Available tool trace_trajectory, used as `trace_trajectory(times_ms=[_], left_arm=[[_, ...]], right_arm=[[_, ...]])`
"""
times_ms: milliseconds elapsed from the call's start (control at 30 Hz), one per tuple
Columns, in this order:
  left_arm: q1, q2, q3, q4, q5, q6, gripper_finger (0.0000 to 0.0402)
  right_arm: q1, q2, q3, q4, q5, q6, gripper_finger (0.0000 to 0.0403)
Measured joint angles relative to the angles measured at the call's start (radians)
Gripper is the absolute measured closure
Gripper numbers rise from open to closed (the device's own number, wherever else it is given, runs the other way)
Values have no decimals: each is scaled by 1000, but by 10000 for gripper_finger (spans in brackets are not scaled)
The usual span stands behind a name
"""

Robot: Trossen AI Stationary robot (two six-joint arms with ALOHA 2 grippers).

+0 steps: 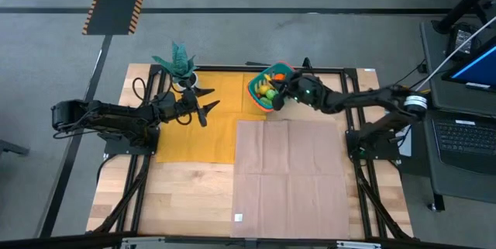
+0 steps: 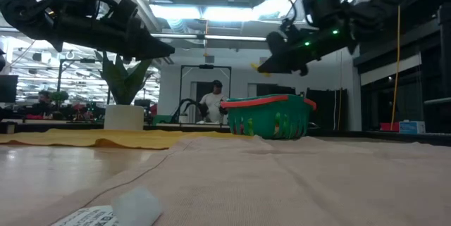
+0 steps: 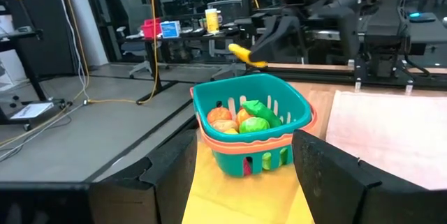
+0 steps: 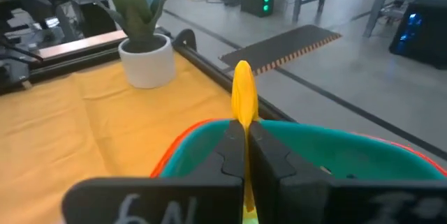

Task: Pick and placing Produce into tupperware
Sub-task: Put the corn into the basket

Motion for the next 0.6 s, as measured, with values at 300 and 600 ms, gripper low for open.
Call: trace_trajectory(times_ms=[300, 600], left_arm=[[0, 0, 0, -39, 0, 0, 175], [0, 0, 0, -48, 0, 0, 175]], right_arm=[[-31, 55, 156, -217, -57, -10, 397], [-64, 80, 383, -770, -142, 59, 397]])
